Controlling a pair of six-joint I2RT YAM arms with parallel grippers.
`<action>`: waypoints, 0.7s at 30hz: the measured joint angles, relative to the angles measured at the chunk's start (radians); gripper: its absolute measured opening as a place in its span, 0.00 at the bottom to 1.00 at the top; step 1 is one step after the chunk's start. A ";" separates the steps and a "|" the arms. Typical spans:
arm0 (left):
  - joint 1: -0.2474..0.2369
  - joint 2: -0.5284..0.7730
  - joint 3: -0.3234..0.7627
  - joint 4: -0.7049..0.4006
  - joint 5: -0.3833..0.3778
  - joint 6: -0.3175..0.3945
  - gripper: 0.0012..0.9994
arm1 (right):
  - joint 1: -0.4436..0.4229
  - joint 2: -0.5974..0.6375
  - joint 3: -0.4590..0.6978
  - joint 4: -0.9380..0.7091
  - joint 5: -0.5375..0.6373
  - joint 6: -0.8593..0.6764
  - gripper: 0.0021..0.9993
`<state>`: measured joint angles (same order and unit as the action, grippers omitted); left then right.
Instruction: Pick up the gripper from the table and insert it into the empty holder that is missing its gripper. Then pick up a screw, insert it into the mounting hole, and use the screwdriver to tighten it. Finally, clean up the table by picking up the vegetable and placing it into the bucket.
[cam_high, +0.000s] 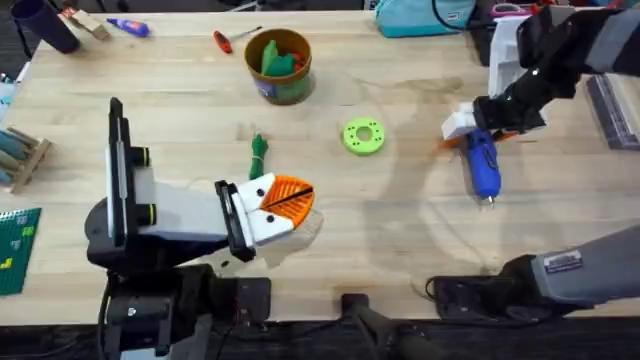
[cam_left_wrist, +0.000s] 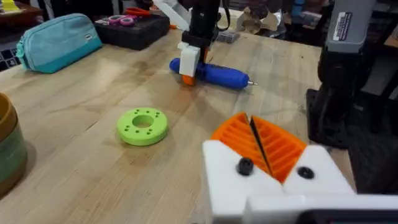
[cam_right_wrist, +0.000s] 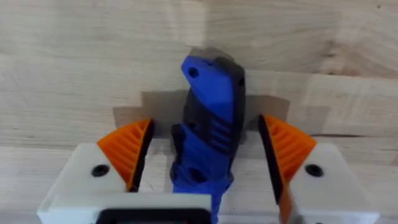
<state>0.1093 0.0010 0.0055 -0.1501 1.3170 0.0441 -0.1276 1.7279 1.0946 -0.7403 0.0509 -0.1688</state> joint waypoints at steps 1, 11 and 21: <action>0.000 0.000 0.000 0.000 0.000 0.000 0.01 | 0.000 0.000 0.000 0.000 0.000 0.000 0.95; 0.000 0.000 0.000 0.000 0.000 0.000 0.01 | 0.000 -0.020 -0.013 0.004 0.001 0.000 0.95; 0.000 0.000 0.000 0.000 0.000 0.000 0.01 | 0.000 -0.098 -0.023 0.007 0.006 0.001 0.95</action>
<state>0.1093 0.0010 0.0055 -0.1501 1.3170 0.0441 -0.1276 1.6299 1.0721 -0.7338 0.0566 -0.1680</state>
